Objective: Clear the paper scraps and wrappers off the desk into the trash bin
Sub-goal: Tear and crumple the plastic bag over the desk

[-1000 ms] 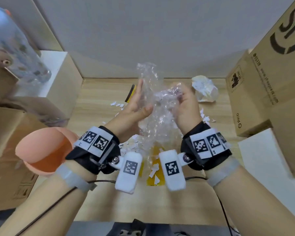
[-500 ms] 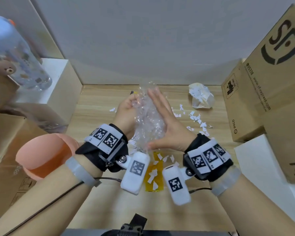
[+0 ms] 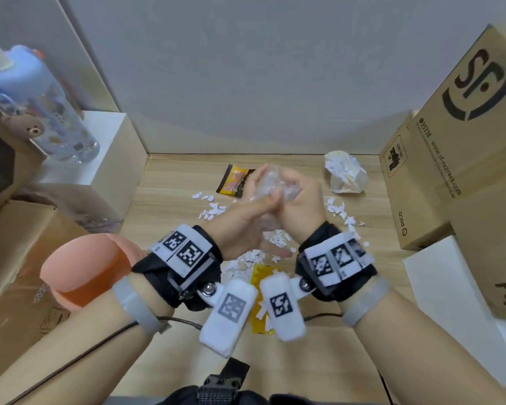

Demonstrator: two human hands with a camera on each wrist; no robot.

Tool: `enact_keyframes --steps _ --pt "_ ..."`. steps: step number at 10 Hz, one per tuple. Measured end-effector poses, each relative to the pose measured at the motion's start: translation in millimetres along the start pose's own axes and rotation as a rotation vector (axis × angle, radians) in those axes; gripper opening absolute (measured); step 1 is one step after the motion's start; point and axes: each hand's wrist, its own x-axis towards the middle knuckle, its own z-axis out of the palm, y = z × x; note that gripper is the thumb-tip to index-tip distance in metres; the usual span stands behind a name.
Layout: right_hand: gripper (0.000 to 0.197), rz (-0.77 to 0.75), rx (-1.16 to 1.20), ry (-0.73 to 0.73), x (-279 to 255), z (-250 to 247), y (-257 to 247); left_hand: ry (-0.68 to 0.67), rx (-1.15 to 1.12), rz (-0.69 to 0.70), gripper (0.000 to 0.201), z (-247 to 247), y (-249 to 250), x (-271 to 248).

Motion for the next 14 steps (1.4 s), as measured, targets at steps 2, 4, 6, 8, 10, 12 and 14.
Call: enact_keyframes --steps 2,4,6,8,10,12,14 --pt "0.053 -0.05 -0.287 -0.408 -12.0 -1.4 -1.1 0.247 0.022 0.24 0.046 -4.0 15.1 0.7" --pt "0.078 -0.24 -0.376 -0.295 -7.3 -18.0 5.4 0.399 0.187 0.254 0.039 -8.9 40.2 3.4" --pt "0.102 -0.424 -0.5 -0.411 0.2 -6.9 -1.2 0.365 0.501 0.007 0.035 14.0 15.0 18.8" --pt "0.093 -0.438 -0.515 -0.405 3.7 -6.3 -13.6 0.417 0.385 0.054 0.055 24.7 28.9 13.2" --pt "0.075 -0.354 -0.461 -0.417 12.2 -6.7 -3.3 0.079 0.219 0.136 0.033 9.2 24.8 1.5" --pt "0.012 -0.248 -0.354 -0.213 13.6 9.2 6.7 0.291 0.253 0.1 0.111 -27.5 22.1 -19.3" --pt "0.045 -0.094 -0.103 -0.197 9.4 46.6 10.9 0.135 0.24 -0.006 0.091 -36.9 14.6 -38.6"
